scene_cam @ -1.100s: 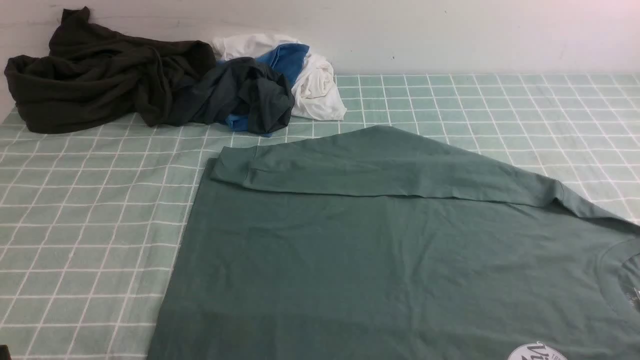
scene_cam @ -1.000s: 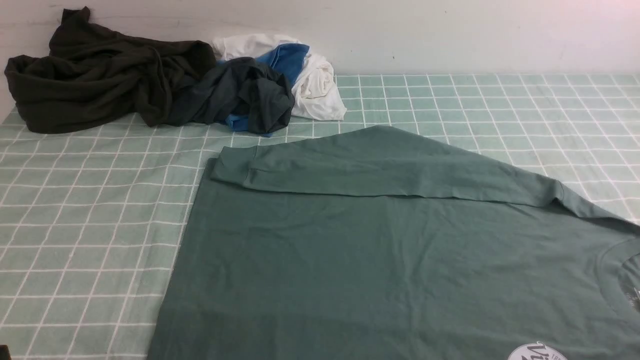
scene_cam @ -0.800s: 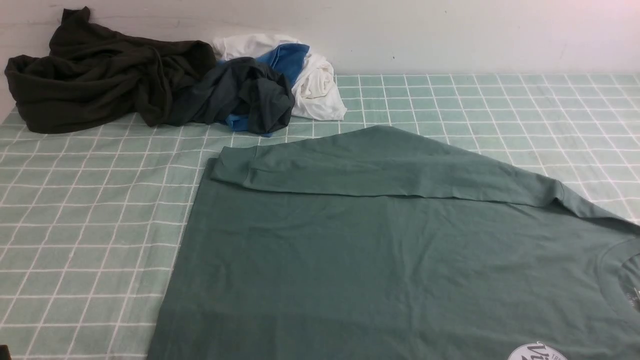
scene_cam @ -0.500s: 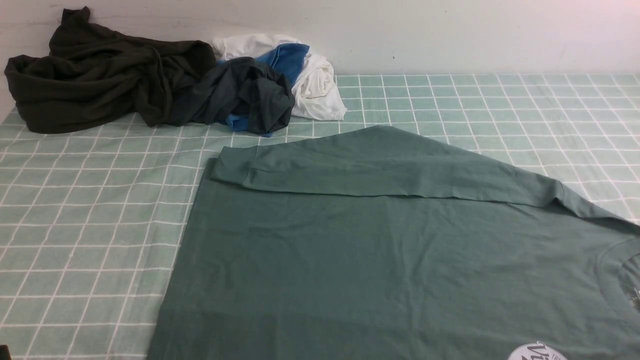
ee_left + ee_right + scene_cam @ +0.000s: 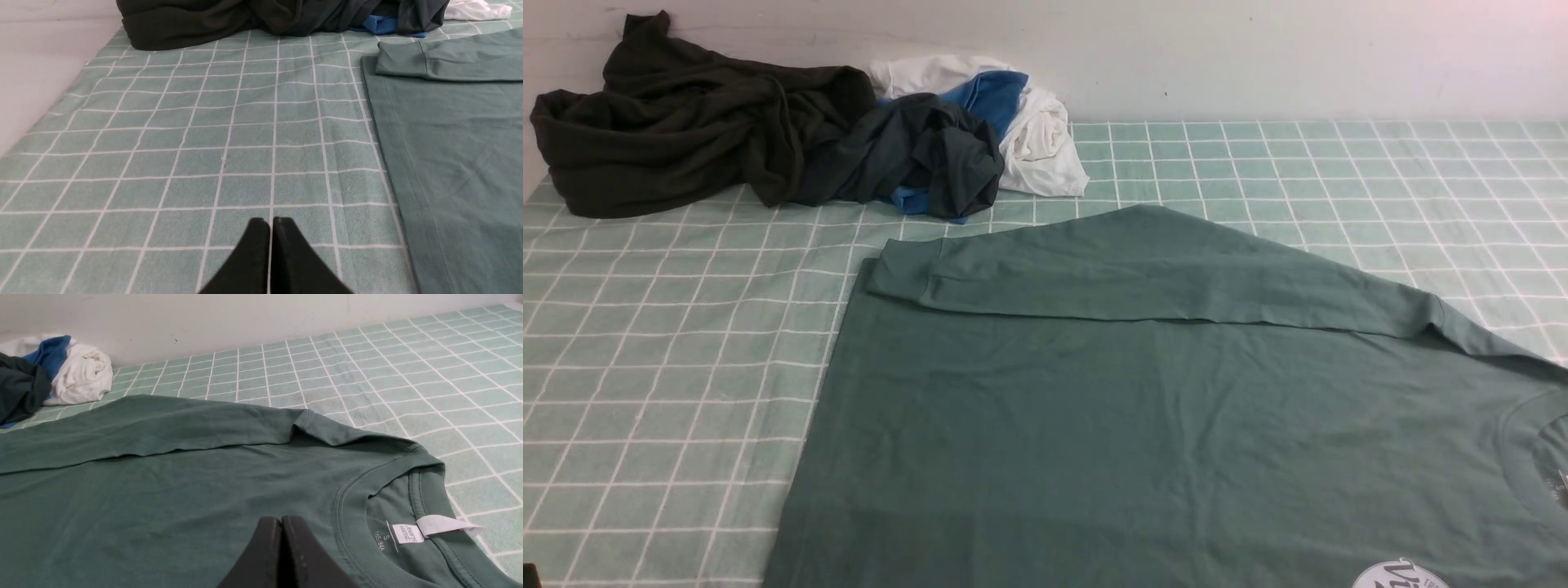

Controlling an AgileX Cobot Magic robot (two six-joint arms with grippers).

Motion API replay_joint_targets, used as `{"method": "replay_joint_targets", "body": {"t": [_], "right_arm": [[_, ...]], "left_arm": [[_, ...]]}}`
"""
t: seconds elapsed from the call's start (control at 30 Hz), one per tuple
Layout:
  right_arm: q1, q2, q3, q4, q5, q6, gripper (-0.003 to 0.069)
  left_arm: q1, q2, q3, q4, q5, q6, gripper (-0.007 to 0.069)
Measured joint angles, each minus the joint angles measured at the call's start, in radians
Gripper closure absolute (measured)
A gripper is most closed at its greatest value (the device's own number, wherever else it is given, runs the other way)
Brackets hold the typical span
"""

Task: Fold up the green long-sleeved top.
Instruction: Use the left arm to clamp the cuff closest to it

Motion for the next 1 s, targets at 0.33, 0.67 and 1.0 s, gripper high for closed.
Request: {"method": "replay_joint_targets", "body": {"t": [0.33, 0.67, 1.0], "right_arm": [[0.000, 0.000, 0.000, 0.000, 0.000, 0.000, 0.0673], [0.000, 0.000, 0.000, 0.000, 0.000, 0.000, 0.0673], [0.000, 0.000, 0.000, 0.000, 0.000, 0.000, 0.0673]], "left_arm": [[0.000, 0.000, 0.000, 0.000, 0.000, 0.000, 0.0627], [0.000, 0.000, 0.000, 0.000, 0.000, 0.000, 0.0627], [0.000, 0.000, 0.000, -0.009, -0.001, -0.016, 0.0627]]}}
